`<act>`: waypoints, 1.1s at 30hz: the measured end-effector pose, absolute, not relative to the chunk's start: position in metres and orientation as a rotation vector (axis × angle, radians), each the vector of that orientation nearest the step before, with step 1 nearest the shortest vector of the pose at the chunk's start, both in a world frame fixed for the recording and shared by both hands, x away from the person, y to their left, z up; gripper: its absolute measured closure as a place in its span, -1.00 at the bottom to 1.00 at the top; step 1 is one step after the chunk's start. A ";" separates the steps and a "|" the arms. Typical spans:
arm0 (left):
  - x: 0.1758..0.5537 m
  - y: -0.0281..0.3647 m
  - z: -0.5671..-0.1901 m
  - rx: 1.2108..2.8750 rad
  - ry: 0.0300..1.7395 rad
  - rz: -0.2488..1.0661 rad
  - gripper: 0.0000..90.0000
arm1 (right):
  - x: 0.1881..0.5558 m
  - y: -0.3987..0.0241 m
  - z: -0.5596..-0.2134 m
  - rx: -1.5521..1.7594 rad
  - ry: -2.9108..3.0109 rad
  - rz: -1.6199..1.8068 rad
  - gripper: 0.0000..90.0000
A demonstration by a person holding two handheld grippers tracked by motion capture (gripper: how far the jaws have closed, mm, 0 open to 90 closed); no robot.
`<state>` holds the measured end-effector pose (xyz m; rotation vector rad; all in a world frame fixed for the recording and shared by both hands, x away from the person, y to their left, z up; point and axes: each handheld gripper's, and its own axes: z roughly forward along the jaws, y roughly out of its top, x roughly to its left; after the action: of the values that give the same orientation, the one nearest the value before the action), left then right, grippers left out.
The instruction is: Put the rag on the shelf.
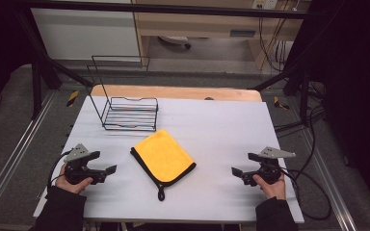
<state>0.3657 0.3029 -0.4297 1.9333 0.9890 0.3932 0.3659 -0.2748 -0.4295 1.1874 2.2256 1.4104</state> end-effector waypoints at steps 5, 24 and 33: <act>0.365 0.299 -0.429 1.945 0.983 0.389 -0.85 | 0.366 -0.275 -0.429 1.185 2.226 1.408 -0.98; 0.361 0.261 -0.427 1.986 0.957 0.352 -0.90 | 0.365 -0.267 -0.429 1.171 2.243 1.387 -0.98; 0.355 0.224 -0.426 2.012 0.925 0.303 -0.80 | 0.365 -0.264 -0.429 1.164 2.251 1.378 -0.98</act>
<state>0.3552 0.2237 -0.4259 2.0115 0.9247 0.3033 0.3655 -0.2637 -0.4294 1.1642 2.2509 1.3781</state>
